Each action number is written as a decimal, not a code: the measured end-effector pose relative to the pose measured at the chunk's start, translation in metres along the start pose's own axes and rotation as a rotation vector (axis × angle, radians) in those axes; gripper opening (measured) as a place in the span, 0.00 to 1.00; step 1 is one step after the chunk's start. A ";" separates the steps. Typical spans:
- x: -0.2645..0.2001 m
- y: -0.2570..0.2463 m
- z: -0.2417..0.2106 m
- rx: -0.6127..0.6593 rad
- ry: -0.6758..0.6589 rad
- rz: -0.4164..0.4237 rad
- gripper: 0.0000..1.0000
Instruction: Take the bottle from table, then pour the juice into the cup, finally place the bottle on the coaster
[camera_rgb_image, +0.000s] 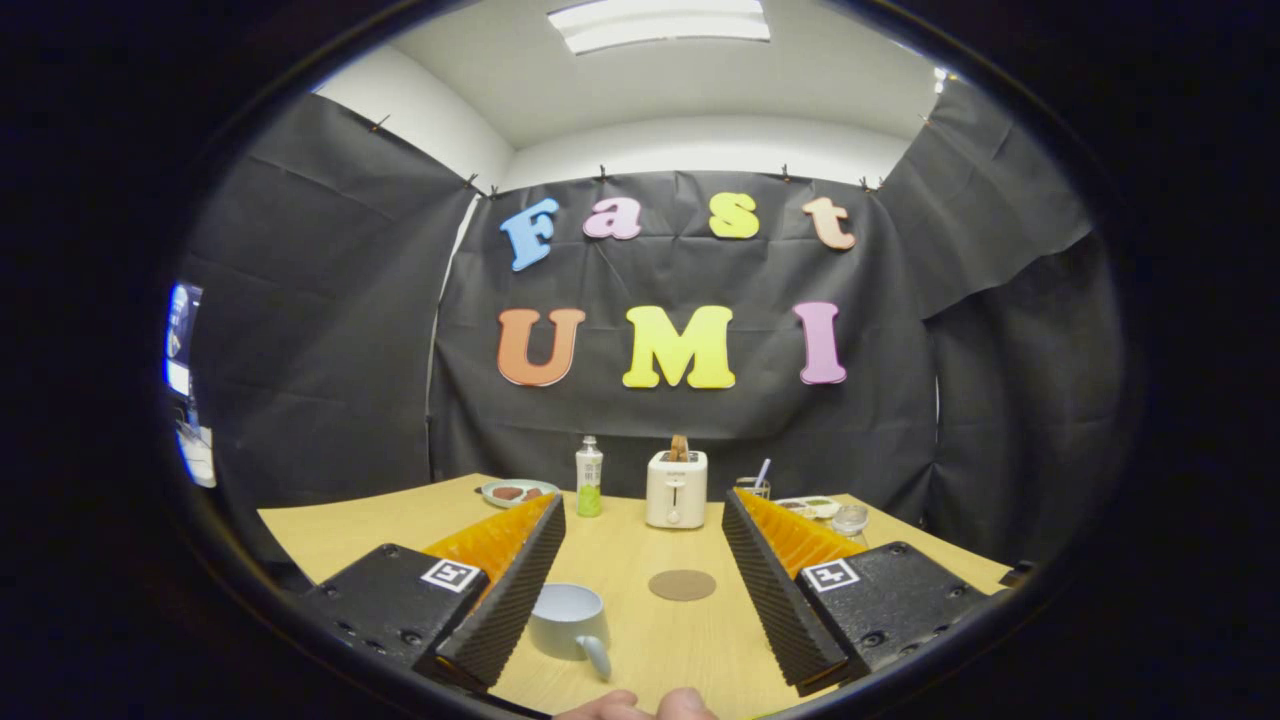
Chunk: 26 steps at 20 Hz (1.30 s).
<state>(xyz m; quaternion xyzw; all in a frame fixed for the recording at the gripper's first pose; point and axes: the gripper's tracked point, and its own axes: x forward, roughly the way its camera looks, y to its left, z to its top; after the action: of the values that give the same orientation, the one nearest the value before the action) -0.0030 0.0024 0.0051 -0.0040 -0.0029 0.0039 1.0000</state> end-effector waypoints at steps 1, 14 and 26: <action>0.000 0.000 0.000 -0.001 0.000 0.001 1.00; -0.001 0.000 0.002 0.006 -0.003 0.003 1.00; -0.017 -0.027 -0.008 0.019 0.028 -0.040 1.00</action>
<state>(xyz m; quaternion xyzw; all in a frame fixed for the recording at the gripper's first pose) -0.0198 -0.0248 -0.0031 0.0056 0.0109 -0.0161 0.9998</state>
